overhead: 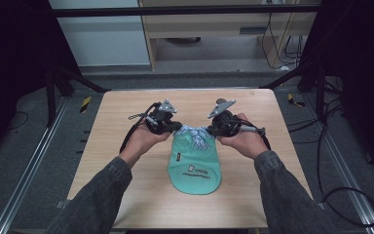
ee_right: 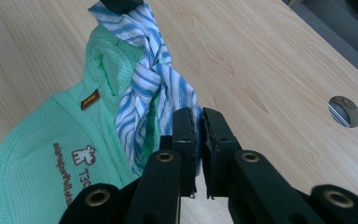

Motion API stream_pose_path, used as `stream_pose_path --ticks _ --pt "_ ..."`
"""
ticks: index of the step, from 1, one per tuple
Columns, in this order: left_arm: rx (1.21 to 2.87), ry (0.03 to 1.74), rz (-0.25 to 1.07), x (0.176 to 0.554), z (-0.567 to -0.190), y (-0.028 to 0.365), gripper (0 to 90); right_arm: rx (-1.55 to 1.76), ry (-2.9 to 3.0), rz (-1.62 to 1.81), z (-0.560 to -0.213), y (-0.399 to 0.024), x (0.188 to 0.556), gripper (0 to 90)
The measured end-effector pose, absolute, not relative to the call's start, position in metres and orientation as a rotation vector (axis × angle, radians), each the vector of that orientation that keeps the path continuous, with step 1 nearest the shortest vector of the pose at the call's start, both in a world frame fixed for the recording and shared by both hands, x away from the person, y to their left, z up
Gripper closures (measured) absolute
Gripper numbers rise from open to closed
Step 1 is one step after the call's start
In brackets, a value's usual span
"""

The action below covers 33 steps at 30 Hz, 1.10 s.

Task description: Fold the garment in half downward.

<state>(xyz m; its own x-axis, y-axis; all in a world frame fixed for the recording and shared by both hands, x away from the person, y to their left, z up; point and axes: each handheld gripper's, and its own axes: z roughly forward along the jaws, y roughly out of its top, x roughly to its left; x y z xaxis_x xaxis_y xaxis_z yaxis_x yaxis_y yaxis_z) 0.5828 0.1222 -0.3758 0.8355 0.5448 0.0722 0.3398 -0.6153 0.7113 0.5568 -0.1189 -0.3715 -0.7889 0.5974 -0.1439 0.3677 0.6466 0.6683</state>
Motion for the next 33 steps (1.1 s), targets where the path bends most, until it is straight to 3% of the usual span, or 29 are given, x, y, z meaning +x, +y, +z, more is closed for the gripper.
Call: stream_pose_path --ticks 33 --pt "2.292 0.632 0.401 0.593 -0.365 0.115 86.8 0.75 2.5 0.87 -0.364 -0.121 0.566 84.5"
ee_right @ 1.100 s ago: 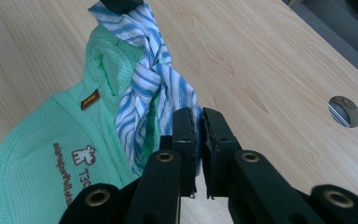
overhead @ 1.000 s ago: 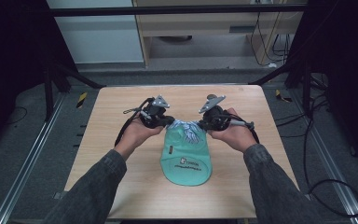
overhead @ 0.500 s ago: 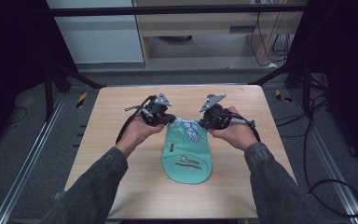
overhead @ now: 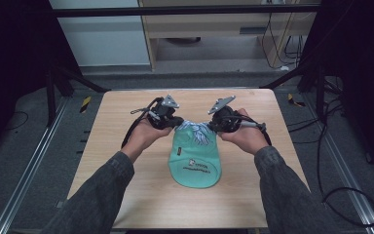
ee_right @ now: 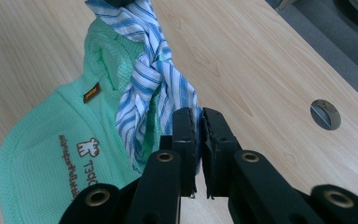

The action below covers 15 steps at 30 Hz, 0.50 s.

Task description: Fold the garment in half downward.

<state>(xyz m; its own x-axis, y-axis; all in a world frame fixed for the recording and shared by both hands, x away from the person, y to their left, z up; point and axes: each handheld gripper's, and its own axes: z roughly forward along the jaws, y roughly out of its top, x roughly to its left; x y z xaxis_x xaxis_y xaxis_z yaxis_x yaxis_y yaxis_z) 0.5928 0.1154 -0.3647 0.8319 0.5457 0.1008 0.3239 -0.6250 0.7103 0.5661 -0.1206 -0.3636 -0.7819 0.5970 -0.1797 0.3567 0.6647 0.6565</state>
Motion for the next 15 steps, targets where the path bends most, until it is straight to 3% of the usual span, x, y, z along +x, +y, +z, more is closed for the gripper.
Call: stream_pose_path --ticks 15 --pt "2.286 0.639 0.429 0.602 -0.363 0.112 86.8 0.771 2.477 0.85 -0.362 -0.122 0.579 84.6"
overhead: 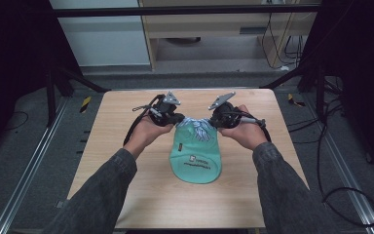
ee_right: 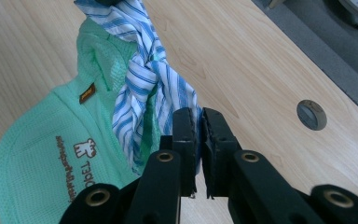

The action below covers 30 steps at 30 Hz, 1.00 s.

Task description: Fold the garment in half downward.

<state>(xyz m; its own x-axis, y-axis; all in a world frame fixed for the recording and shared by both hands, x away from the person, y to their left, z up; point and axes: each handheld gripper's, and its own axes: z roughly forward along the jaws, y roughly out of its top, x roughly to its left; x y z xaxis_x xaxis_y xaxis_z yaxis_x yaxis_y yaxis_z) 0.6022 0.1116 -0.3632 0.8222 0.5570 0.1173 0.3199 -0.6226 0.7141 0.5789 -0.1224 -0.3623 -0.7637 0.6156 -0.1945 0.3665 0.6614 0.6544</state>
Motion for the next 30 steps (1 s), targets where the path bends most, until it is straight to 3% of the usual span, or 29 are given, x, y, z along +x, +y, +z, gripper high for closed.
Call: stream_pose_path --ticks 30 --pt "2.297 0.609 0.496 0.601 -0.367 0.107 86.5 0.778 2.463 0.836 -0.371 -0.122 0.585 84.8"
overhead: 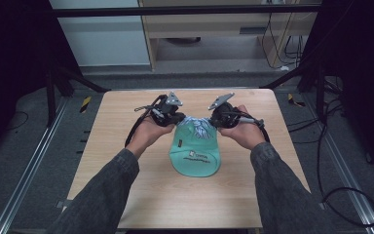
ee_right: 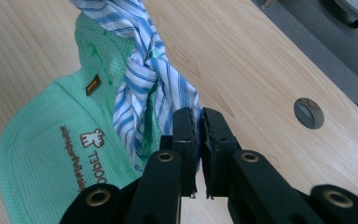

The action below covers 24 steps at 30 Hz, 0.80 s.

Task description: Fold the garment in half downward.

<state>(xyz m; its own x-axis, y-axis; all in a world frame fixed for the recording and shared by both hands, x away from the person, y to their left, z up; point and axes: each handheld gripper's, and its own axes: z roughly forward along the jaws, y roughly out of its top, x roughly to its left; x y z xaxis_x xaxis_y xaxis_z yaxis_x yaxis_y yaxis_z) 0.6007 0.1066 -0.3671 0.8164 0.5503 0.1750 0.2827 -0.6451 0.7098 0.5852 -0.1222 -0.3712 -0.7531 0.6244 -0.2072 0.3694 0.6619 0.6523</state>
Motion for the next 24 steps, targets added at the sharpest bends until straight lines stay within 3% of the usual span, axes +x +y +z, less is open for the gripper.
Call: stream_pose_path --ticks 24 --pt "2.303 0.575 0.47 0.574 -0.381 0.116 86.6 0.708 2.49 0.857 -0.381 -0.119 0.558 84.7"
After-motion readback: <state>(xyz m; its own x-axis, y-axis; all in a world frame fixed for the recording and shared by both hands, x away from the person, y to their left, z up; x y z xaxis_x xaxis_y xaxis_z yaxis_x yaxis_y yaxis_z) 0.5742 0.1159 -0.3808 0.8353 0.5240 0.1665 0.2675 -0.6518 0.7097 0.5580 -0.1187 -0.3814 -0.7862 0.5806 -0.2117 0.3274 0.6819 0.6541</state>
